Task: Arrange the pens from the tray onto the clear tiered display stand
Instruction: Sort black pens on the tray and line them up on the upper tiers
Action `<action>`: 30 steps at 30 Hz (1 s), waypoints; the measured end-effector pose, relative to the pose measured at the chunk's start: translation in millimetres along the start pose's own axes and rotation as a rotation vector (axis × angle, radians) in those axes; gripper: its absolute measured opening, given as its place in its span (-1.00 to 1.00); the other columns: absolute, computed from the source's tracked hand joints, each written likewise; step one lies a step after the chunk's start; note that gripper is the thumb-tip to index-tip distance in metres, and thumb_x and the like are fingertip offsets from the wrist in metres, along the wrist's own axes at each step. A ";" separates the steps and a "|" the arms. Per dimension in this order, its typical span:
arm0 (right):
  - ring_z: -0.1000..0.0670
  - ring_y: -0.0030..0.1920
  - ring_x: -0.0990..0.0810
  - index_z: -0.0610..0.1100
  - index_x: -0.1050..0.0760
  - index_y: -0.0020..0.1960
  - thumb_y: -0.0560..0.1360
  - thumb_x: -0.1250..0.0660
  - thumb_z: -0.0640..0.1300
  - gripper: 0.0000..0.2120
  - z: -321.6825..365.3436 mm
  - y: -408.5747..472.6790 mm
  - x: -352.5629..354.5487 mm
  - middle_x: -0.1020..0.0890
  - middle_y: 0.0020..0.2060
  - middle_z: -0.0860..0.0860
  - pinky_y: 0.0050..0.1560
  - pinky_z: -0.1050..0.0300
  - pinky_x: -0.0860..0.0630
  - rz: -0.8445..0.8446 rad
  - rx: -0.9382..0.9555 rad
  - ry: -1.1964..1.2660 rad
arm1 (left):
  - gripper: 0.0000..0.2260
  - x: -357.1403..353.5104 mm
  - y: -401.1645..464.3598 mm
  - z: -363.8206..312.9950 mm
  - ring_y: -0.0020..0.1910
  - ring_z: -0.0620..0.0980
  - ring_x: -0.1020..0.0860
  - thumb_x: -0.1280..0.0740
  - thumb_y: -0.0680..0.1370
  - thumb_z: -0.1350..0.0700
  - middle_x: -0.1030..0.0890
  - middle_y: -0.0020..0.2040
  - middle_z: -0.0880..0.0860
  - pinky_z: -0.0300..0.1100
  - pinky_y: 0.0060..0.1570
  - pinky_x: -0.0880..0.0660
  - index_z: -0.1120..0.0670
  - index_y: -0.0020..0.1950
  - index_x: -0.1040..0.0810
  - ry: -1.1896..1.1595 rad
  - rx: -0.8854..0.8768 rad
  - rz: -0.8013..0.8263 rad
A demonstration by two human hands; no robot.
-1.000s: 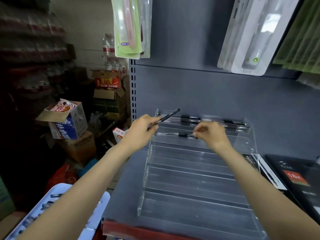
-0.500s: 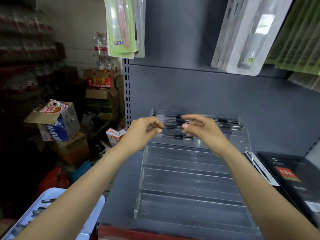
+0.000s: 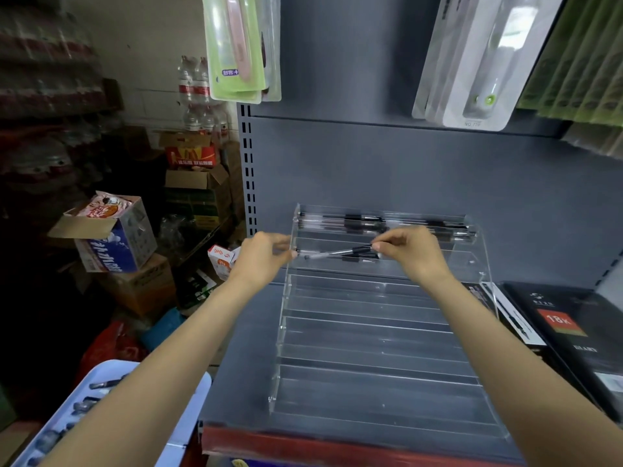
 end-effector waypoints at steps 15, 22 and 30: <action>0.06 -0.16 -0.56 -0.20 -0.67 -0.10 0.41 -0.44 -0.23 -0.92 9.6 17.3 -18.0 -0.69 -0.16 -0.09 -0.11 0.25 -0.41 0.230 -0.035 -0.200 | -0.75 0.2 -13.6 -0.3 -0.07 -0.06 -0.60 -0.41 0.48 0.09 -0.66 0.00 0.03 -0.08 0.08 -0.55 0.11 0.13 -0.59 -0.075 0.019 -0.255; 0.09 -0.23 -0.49 -0.13 -0.62 0.01 0.48 -0.36 -0.22 -0.88 32.1 -13.5 -33.1 -0.62 -0.19 0.00 -0.24 0.46 -0.35 0.101 0.172 -0.111 | -0.77 13.3 -39.0 -6.4 -0.14 -0.09 -0.57 -0.35 0.52 0.05 -0.58 -0.13 -0.10 -0.04 -0.01 -0.57 0.04 0.16 -0.55 -0.040 0.007 -0.329; 0.15 -0.14 -0.52 -0.08 -0.61 0.06 0.55 -0.27 -0.16 -0.83 103.8 -98.0 -124.0 -0.64 -0.05 0.05 -0.19 0.55 -0.34 0.326 0.293 0.015 | -0.86 56.6 -123.3 66.1 -0.18 -0.04 -0.60 -0.29 0.55 0.09 -0.65 -0.20 0.03 -0.12 -0.13 -0.55 0.06 0.04 -0.60 0.000 0.088 -0.372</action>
Point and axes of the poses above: each hand's wrist, its own y-axis towards the middle knuckle, its own x-axis out of the back of the hand, z = x × y, the point moved 4 cm from there along y, towards the middle knuckle
